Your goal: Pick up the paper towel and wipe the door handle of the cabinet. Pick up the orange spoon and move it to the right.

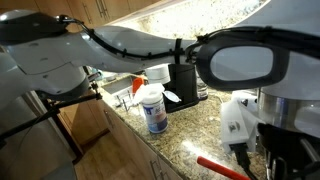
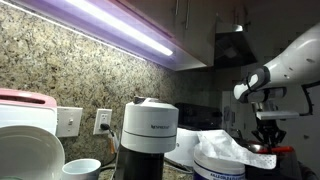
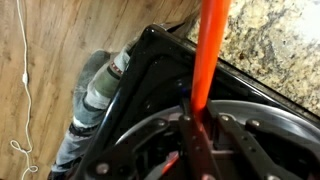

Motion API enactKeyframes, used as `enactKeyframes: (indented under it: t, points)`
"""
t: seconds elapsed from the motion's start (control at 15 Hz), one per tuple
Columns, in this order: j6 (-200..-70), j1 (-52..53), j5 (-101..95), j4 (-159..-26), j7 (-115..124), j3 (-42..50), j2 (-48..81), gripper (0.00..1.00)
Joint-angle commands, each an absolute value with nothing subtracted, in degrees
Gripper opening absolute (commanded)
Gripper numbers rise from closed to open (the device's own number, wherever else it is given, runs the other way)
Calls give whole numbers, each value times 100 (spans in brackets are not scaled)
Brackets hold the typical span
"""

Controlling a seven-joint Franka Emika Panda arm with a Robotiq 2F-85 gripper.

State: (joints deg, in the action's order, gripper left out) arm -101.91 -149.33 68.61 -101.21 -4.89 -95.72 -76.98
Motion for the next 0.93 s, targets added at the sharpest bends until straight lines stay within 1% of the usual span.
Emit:
enactKeyframes:
  t: [0.0,0.2,0.33,0.4,0.47,0.53,0.6,0.73,0.87]
  points:
    - [-10151,-14929,6767,-10000,-895,-9612,-7343,4]
    - [-9993,-14894,6790,-9940,-1215,-9676,-7135,4]
    - [-9841,-15046,6767,-9701,-1259,-9741,-7043,4]
    - [-9804,-14941,6789,-9788,-1294,-9729,-6981,4]
    - [-9568,-14927,7006,-9727,-1266,-9541,-7215,4]
    - [-9804,-14979,6860,-9675,-1050,-9682,-7020,4]
    - [-9642,-14909,7175,-9703,-998,-9442,-7275,4]
    - [-9934,-14918,7190,-9750,-726,-9541,-7028,4]
    - [-9999,-14904,7223,-9778,-406,-9483,-7053,4]
